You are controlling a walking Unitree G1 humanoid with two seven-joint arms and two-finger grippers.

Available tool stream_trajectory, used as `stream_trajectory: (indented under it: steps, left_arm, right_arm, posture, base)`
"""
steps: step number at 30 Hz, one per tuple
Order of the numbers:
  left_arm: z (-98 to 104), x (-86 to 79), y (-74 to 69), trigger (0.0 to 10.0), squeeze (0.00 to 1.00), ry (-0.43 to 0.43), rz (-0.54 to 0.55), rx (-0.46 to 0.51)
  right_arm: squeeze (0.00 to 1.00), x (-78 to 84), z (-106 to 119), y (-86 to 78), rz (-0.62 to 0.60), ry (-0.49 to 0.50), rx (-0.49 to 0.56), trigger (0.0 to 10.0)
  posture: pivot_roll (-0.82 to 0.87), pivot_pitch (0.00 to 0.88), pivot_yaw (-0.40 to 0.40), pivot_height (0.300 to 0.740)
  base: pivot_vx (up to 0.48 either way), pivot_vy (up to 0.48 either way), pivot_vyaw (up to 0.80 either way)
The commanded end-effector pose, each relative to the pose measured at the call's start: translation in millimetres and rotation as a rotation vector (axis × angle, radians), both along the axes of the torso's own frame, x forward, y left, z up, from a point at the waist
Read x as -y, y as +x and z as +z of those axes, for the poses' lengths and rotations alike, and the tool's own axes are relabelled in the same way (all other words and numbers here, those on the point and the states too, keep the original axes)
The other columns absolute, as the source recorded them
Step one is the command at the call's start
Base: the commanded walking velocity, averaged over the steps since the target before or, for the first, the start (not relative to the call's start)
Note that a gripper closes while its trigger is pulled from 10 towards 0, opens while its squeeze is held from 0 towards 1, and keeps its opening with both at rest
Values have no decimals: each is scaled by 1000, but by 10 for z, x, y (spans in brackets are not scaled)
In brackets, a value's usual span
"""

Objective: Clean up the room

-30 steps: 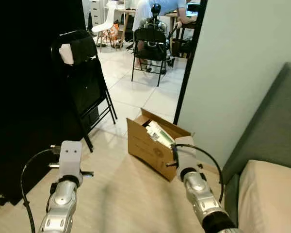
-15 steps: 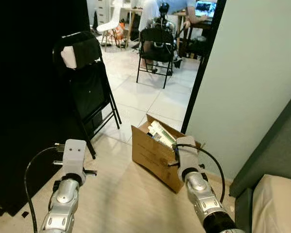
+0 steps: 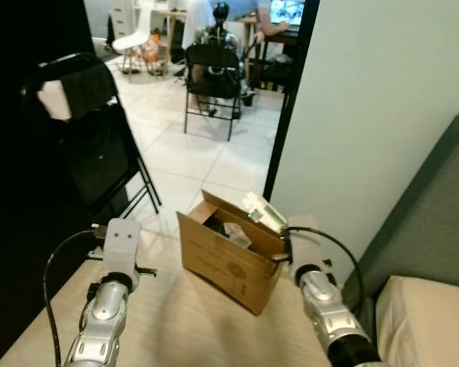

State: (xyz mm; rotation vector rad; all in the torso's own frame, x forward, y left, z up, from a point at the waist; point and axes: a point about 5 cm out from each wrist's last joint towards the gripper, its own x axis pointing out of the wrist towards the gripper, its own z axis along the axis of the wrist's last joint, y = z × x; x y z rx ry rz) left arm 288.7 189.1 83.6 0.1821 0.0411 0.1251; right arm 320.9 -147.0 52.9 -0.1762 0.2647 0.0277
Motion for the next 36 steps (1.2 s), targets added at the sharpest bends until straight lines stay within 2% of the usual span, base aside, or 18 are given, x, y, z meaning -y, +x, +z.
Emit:
stream_trajectory:
  steps: [1,16,18,32,36]
  left_arm:
    - [-20,-5,-10,10000,0,-5,-3,-13]
    - [-29,13,-19,10000,0,-10,-17,-21]
    - [-37,12,-21,10000,0,-12,-19,-25]
    - [-25,34,33,10000,0,-1,-50,-29]
    - [-16,40,43,10000,0,3,-59,-29]
  right_arm:
    - [0,48,-7,-8,-14,-5,-9,10000]
    - [0,38,-15,-24,-16,8,-17,10000]
    - [0,16,-8,-20,-8,32,-15,10000]
    - [0,32,-1,-36,-23,20,-8,10000]
    - [0,20,-9,-41,-26,26,-15,10000]
  posture:
    - [-31,30,-15,740]
    - [-30,39,-11,740]
    - [-30,41,-5,740]
    - [-33,20,10,740]
    - [-31,22,14,740]
  base:
    - [352,0,0]
    - [354,0,0]
    - [356,0,-800]
    - [353,0,-800]
    - [343,0,0]
